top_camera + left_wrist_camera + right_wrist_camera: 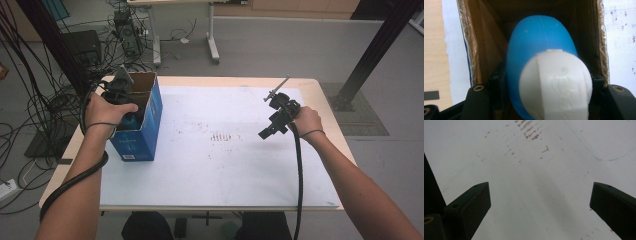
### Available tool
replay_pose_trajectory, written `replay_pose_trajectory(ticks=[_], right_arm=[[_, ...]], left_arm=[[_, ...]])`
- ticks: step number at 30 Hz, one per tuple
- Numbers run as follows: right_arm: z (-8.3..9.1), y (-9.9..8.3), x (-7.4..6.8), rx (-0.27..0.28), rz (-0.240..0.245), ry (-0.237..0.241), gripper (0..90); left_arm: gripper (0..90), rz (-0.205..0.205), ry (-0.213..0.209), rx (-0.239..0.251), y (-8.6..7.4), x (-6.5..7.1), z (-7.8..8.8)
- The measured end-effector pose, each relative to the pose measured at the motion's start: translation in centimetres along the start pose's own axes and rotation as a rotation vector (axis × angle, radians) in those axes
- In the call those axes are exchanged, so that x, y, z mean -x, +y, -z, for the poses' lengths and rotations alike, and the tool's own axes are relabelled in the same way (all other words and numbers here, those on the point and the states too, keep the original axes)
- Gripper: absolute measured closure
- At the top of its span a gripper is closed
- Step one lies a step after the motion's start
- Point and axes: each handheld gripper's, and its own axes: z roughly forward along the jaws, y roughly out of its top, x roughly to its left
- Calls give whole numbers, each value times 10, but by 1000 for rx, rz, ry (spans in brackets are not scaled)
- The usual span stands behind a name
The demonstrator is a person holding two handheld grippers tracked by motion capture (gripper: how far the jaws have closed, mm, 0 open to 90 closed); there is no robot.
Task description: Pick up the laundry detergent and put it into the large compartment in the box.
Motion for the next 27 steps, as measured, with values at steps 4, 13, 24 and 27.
replay_pose_trajectory(ticks=[4, 13, 24, 27], right_arm=[[-1, 0, 0, -3, -2, 1, 31], [-1, 0, 1, -2, -4, 1, 31], [-2, 0, 1, -1, -5, 5, 31], [-2, 0, 1, -2, -3, 4, 31]], left_arm=[[378, -1, 0, -2, 0, 0, 0], [376, 4, -1, -6, 1, -1, 0], [347, 12, -8, 0, 0, -1, 5], [349, 13, -4, -1, 0, -2, 7]])
